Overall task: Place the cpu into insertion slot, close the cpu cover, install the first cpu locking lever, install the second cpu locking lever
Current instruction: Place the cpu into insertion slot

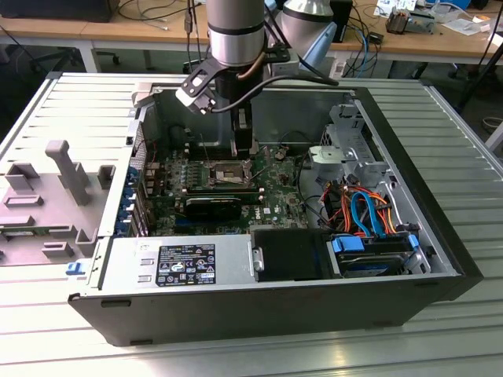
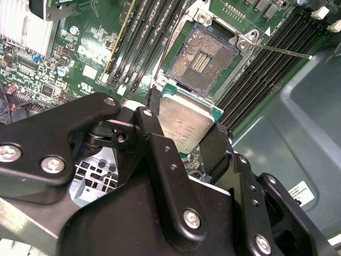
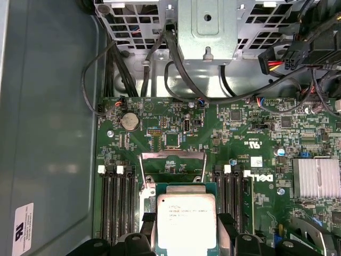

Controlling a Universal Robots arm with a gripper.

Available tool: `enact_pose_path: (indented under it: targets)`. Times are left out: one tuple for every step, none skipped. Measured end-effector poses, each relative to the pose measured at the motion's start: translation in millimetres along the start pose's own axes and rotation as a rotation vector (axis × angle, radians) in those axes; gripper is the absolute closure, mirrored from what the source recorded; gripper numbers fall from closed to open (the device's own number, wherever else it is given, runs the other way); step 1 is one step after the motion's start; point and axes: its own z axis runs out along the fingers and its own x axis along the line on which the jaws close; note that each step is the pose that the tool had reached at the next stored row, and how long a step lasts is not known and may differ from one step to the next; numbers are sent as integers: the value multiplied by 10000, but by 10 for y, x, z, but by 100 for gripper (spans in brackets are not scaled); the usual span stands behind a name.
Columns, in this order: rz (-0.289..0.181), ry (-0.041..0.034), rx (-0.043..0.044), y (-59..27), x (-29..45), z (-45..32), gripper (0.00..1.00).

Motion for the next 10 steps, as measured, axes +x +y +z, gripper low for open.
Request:
enact_pose_path:
  targets:
    - [0, 0, 0, 0, 0, 2, 46]
    - [0, 1, 0, 0, 0, 5, 46]
    - [0, 0, 0, 0, 0, 6, 46]
    - [-1, 0, 0, 0, 0, 7, 46]
    - [0, 0, 0, -1, 0, 9, 46]
    - [0, 0, 0, -1, 0, 10, 46]
    - [0, 0, 0, -1, 0, 12, 46]
    - [0, 0, 0, -1, 0, 14, 46]
    - [0, 1, 0, -1, 0, 17, 46]
    - [0, 0, 0, -2, 0, 19, 46]
